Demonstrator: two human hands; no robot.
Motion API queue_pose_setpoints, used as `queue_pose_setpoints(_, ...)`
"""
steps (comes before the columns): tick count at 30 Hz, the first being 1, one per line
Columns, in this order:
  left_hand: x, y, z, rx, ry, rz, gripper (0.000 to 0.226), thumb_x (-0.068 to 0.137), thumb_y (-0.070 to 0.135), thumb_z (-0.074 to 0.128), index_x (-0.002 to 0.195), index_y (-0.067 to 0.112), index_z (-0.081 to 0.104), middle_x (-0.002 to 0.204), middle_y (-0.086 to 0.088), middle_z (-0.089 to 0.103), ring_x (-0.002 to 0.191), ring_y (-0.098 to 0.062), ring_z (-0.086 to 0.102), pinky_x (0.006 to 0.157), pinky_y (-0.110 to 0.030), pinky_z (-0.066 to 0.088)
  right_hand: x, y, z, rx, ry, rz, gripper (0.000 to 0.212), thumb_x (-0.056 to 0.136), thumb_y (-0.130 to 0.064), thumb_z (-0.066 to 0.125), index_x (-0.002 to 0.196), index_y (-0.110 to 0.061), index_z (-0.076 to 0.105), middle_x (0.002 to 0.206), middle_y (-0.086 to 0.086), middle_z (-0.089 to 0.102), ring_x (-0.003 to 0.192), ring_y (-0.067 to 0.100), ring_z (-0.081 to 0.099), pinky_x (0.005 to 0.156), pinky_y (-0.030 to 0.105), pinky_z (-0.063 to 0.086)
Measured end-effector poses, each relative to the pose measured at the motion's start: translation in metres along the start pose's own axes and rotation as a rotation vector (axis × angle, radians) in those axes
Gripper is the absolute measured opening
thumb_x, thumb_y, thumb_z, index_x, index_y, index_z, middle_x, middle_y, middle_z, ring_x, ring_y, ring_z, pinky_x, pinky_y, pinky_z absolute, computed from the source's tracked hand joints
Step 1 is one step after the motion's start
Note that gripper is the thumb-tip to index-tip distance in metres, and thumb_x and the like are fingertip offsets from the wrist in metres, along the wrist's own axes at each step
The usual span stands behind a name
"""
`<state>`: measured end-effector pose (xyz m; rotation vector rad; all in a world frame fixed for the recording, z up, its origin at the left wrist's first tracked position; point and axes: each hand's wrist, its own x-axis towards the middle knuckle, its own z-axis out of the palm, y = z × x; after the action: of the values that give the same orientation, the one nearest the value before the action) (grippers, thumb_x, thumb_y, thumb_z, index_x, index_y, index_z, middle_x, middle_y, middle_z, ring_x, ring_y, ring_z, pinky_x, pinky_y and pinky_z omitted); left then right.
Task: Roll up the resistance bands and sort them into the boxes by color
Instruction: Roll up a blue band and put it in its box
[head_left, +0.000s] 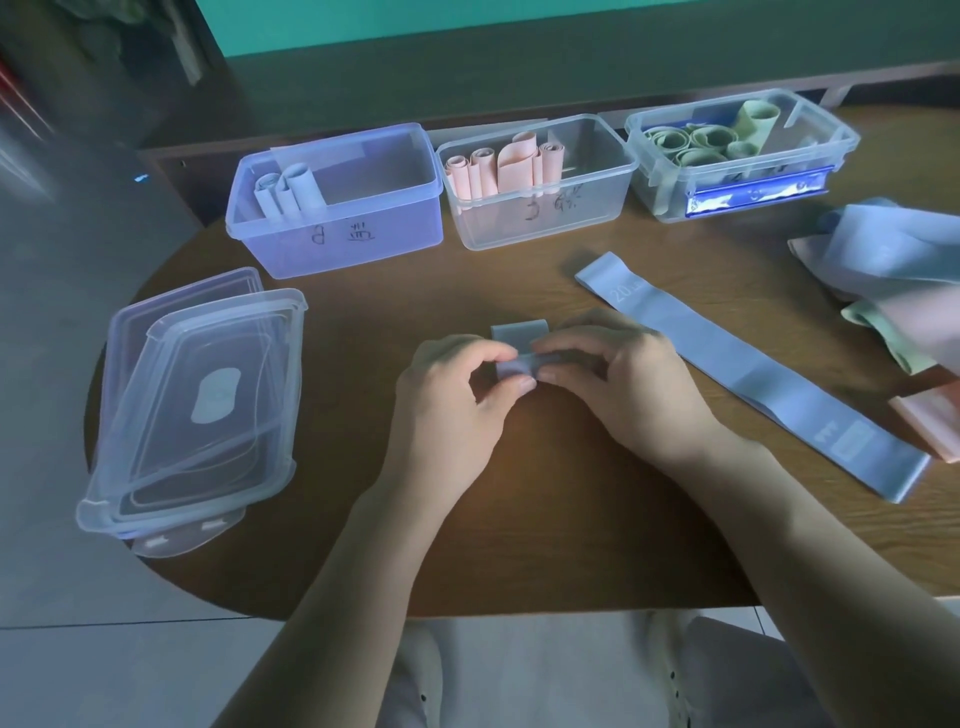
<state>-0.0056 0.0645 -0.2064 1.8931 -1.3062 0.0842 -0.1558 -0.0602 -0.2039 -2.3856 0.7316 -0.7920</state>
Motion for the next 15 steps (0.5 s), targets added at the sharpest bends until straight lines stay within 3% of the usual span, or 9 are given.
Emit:
queue_pose_setpoints(3,0.004,-0.001,0.002,-0.005,-0.004,-0.004,0.025,0.087,0.035,0.077,0.107,0.019,0.077,0.108,0.005,0.073,0.099,-0.013,0.063,0.079,-0.025,0.055,-0.001,0.0,0.001,0.042,0.023,-0.014,0.021,0.088,-0.029,0.078,0.108,-0.024,0.077,0.112,-0.008,0.068,0.082,0.006,0.061,0.073,0.029,0.055)
queue_pose_setpoints(6,0.01,-0.007,0.006,0.013,-0.012,-0.033,0.026,0.092,0.04,0.07,0.11,0.023,0.076,0.109,0.007,0.073,0.101,-0.015,0.062,0.082,-0.036,0.058,-0.001,-0.001,0.004,-0.016,0.021,0.01,0.031,0.086,-0.033,0.079,0.116,-0.027,0.074,0.117,-0.01,0.067,0.075,0.004,0.054,0.071,0.027,0.052)
queue_pose_setpoints(11,0.014,-0.007,0.009,0.068,0.093,0.017,0.018,0.085,0.028,0.08,0.098,0.015,0.077,0.099,0.002,0.071,0.096,-0.016,0.059,0.081,-0.019,0.045,0.002,-0.002,0.01,-0.125,0.044,-0.001,0.028,0.091,-0.026,0.074,0.119,-0.023,0.074,0.121,-0.005,0.068,0.081,0.004,0.052,0.07,0.018,0.044)
queue_pose_setpoints(15,0.017,-0.007,0.011,0.081,0.103,0.149,0.007,0.087,0.015,0.078,0.092,0.01,0.077,0.092,-0.001,0.073,0.087,-0.021,0.063,0.079,-0.026,0.048,0.003,-0.002,0.011,-0.177,0.072,-0.006,0.026,0.096,-0.031,0.068,0.12,-0.023,0.074,0.119,-0.006,0.068,0.097,0.016,0.068,0.072,0.03,0.055)
